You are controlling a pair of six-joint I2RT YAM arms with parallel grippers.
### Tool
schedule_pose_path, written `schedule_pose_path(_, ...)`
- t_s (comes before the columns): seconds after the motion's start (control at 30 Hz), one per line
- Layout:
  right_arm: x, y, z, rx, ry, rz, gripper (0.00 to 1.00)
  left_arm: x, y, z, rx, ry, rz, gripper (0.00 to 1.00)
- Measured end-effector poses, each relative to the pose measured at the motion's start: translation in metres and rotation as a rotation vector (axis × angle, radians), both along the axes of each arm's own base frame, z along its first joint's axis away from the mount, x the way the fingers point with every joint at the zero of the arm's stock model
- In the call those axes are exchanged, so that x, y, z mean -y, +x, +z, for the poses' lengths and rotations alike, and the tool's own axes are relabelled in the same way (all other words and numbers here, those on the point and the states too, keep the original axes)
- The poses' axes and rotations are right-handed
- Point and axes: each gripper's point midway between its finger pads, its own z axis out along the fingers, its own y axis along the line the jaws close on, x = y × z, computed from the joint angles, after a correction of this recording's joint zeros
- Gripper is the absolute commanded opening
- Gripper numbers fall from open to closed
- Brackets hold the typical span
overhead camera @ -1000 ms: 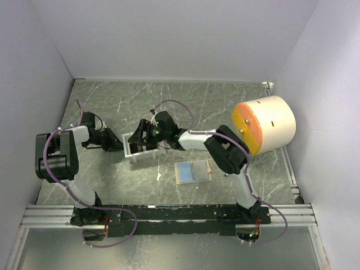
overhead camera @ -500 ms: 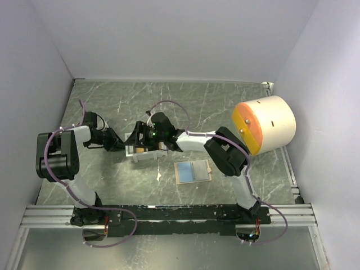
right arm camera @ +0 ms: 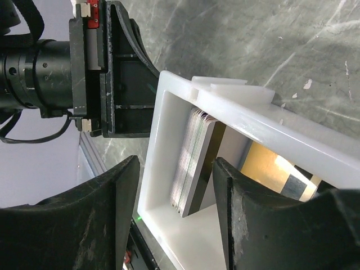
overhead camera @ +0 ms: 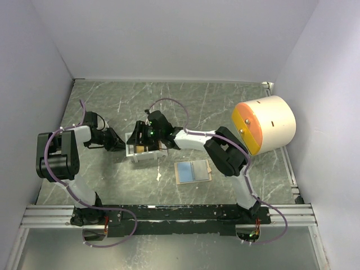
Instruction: Put the credit cards into the card holder
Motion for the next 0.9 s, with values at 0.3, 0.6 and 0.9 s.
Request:
schedule_pose_path(0.3, -0.009, -0.002, -0.011, -0.006, -0.026, -0.001, 0.61, 0.006, 0.001, -0.001, 0.002, -0.002, -0.010, 0.21)
schedule_pose_path(0.6, -0.008, 0.000, -0.013, 0.003, -0.038, -0.018, 0.46, 0.006, 0.001, -0.005, -0.008, 0.004, -0.008, 0.20)
schedule_pose_path(0.9, -0.004, -0.001, -0.008, 0.019, -0.037, -0.035, 0.34, 0.007, 0.000, -0.006, -0.011, 0.004, -0.012, 0.20)
